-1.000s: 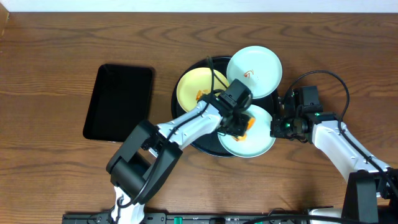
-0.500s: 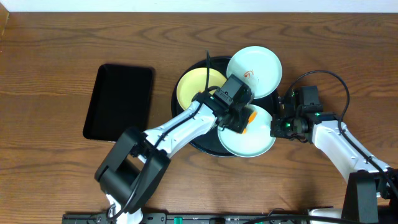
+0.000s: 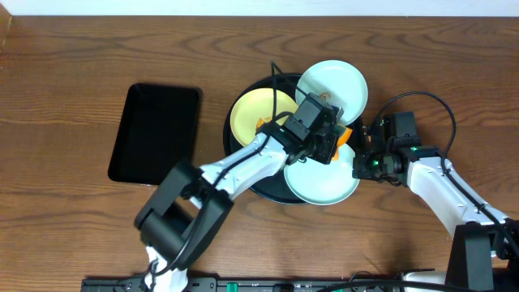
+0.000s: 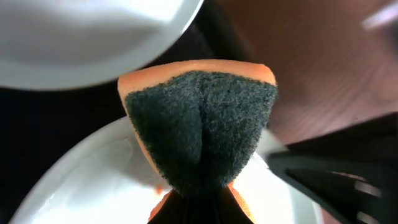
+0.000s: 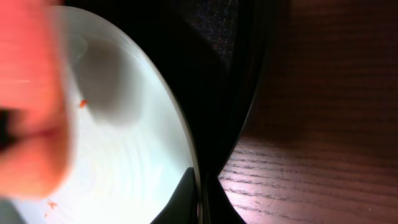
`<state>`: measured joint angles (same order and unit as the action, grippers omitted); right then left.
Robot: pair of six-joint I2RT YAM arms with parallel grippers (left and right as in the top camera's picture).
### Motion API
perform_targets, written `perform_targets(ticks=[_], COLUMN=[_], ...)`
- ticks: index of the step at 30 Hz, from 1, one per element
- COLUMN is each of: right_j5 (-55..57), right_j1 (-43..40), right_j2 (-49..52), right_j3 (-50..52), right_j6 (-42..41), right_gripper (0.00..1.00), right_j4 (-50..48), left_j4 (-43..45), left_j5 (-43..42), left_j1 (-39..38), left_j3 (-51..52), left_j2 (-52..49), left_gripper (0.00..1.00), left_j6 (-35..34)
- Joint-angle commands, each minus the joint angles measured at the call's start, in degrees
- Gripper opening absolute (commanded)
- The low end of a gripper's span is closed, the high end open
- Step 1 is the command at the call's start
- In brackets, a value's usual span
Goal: Clean dirty plates on tray and stack at the side
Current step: 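Scrub the lower blue plate with the sponge in the left gripper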
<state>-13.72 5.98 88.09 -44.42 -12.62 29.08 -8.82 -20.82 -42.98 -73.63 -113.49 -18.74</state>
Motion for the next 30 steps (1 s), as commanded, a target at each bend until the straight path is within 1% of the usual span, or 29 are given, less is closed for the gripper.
perform_targets(ticks=[1, 5, 7, 9, 14, 17, 19, 23, 26, 30], right_j5=[0.13, 0.13, 0.11, 0.13, 0.13, 0.13, 0.13, 0.13, 0.13, 0.13], right_j1=[0.55, 0.55, 0.55, 0.55, 0.55, 0.55, 0.55, 0.55, 0.55, 0.55], right_j2=[0.11, 0.11, 0.11, 0.09, 0.11, 0.11, 0.11, 0.11, 0.11, 0.09], right_j3=[-0.9, -0.87, -0.9, -0.87, -0.87, -0.9, -0.9, -0.9, -0.87, -0.9], right_j6=[-0.68, -0.68, -0.68, -0.66, -0.66, -0.66, -0.66, -0.66, -0.66, -0.68], right_gripper=[0.01, 0.01, 0.01, 0.01, 0.01, 0.01, 0.01, 0.01, 0.01, 0.01], right_j4=[0.09, 0.09, 0.15, 0.28, 0.28, 0.28, 0.28, 0.28, 0.28, 0.26], left_j4=[0.31, 0.11, -1.46, -4.44, -16.5, -21.24, -23.21, -24.33, -23.96, -20.57], left_j5=[0.66, 1.05, 1.42, 1.62, 1.07, -2.64, -4.98, -7.93, -7.87, -6.16], left_j1=[-0.52, -0.33, -0.31, -0.33, -0.33, -0.33, -0.39, -0.42, -0.87, -2.64], left_j3=[0.15, 0.15, 0.15, 0.13, 0.09, 0.09, 0.09, 0.09, 0.33, 0.87], left_j2=[-3.06, -4.85, -5.07, -4.79, -2.32, 0.2, 1.79, 3.37, 3.1, 1.7], left_gripper=[0.08, 0.08, 0.08, 0.07, 0.07, 0.07, 0.08, 0.07, 0.08, 0.08], left_j6=[-1.73, -1.7, -1.73, -1.73, -1.66, 0.48, 0.68, 0.61, 0.39, 0.42])
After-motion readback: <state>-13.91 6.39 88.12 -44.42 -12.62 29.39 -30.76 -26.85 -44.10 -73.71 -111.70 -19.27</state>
